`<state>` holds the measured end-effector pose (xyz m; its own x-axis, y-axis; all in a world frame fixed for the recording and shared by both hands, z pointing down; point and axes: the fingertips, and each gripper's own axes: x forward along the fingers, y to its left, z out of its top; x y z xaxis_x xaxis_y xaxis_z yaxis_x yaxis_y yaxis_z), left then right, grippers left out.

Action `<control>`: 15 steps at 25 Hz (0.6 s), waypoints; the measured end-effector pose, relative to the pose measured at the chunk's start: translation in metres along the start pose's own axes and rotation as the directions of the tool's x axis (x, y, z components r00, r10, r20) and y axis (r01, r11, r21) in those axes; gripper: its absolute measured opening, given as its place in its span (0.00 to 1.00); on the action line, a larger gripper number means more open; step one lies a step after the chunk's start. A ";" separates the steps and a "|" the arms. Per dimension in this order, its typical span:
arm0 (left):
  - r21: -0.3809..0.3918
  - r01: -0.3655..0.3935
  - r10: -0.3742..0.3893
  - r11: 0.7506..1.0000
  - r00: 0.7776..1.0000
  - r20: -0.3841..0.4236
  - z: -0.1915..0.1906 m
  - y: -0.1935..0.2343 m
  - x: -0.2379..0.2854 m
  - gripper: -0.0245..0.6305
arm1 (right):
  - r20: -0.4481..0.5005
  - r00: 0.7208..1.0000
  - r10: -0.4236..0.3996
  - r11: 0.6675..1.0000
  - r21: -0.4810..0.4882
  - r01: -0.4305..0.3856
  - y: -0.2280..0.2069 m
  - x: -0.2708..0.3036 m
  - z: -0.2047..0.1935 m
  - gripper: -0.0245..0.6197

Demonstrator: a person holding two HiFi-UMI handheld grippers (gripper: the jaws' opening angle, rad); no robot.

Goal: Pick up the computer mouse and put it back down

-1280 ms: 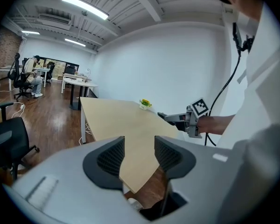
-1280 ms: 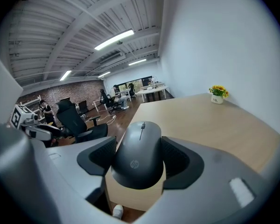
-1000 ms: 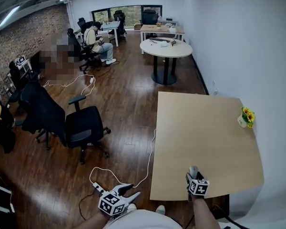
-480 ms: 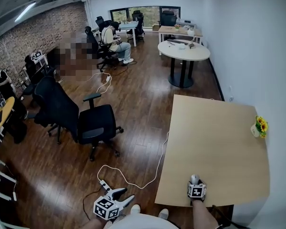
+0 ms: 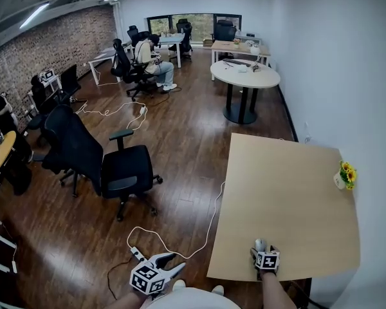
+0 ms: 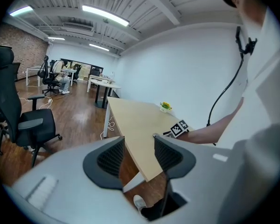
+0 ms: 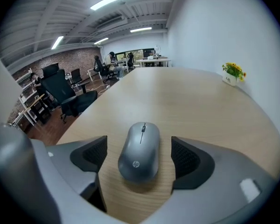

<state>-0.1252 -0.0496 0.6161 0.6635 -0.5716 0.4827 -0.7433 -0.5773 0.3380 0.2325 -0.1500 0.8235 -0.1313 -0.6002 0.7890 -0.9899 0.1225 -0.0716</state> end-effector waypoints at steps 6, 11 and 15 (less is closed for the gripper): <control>0.027 0.073 -0.073 0.997 0.997 -0.008 0.008 -0.007 0.025 0.32 | 0.105 0.994 0.024 1.000 0.007 -0.025 0.012 -0.076 0.017 0.73; 0.052 0.147 -0.145 0.988 0.989 -0.032 0.009 -0.020 0.046 0.32 | 0.088 0.995 0.037 0.999 0.027 -0.039 0.030 -0.125 0.005 0.76; 0.071 0.200 -0.197 0.977 0.979 -0.046 0.011 -0.033 0.056 0.32 | 0.157 0.987 0.027 0.996 0.077 -0.039 0.040 -0.159 0.008 0.78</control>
<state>-0.0624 -0.0696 0.6232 0.7923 -0.4193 0.4432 -0.5876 -0.7200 0.3692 0.2138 -0.0557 0.6900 -0.1646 -0.7136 0.6809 -0.9852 0.0850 -0.1491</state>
